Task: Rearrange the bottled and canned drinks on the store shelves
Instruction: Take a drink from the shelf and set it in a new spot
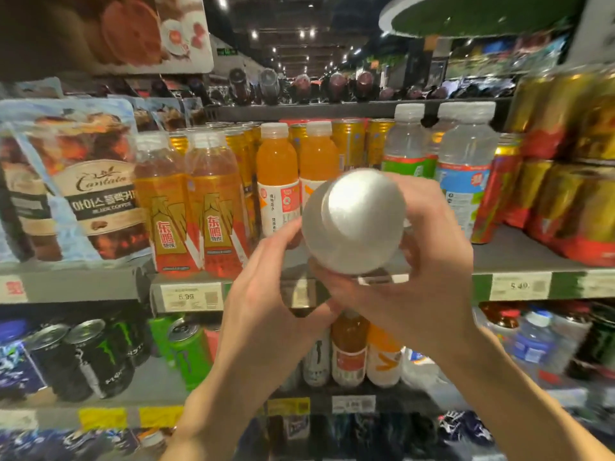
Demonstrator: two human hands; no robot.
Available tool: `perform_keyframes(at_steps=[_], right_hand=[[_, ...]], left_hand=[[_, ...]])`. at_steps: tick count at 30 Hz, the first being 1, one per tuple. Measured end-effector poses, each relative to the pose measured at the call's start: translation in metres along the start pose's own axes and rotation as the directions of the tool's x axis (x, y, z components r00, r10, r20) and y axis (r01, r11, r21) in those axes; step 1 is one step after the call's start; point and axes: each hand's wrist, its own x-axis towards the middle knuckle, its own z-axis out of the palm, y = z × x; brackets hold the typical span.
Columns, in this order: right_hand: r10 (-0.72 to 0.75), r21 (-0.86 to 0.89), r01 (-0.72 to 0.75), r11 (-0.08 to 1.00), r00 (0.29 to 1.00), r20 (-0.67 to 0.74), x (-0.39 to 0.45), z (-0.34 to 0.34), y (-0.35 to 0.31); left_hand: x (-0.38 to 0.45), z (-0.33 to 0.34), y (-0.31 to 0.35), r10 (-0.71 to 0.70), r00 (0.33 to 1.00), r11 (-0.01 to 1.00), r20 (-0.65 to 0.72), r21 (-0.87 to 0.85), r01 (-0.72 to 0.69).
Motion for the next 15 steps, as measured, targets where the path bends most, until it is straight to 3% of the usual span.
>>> perform_keyframes(at_steps=[6,11,15], right_hand=[[0.047,0.087,-0.055,0.995,0.995,0.085,-0.034,-0.043,-0.018],[0.189,0.11,-0.208,0.972,0.968,0.164,-0.072,-0.09,-0.003],[0.298,0.124,-0.337,0.933,0.919,0.258,-0.095,-0.137,0.019]], left_hand=[[-0.023,0.025,0.011,0.162,0.987,0.981,0.016,-0.112,-0.159],[-0.051,0.07,0.038,0.105,0.989,0.981,0.106,-0.171,-0.086],[-0.067,0.115,0.066,-0.061,0.985,0.991,0.159,-0.107,0.079]])
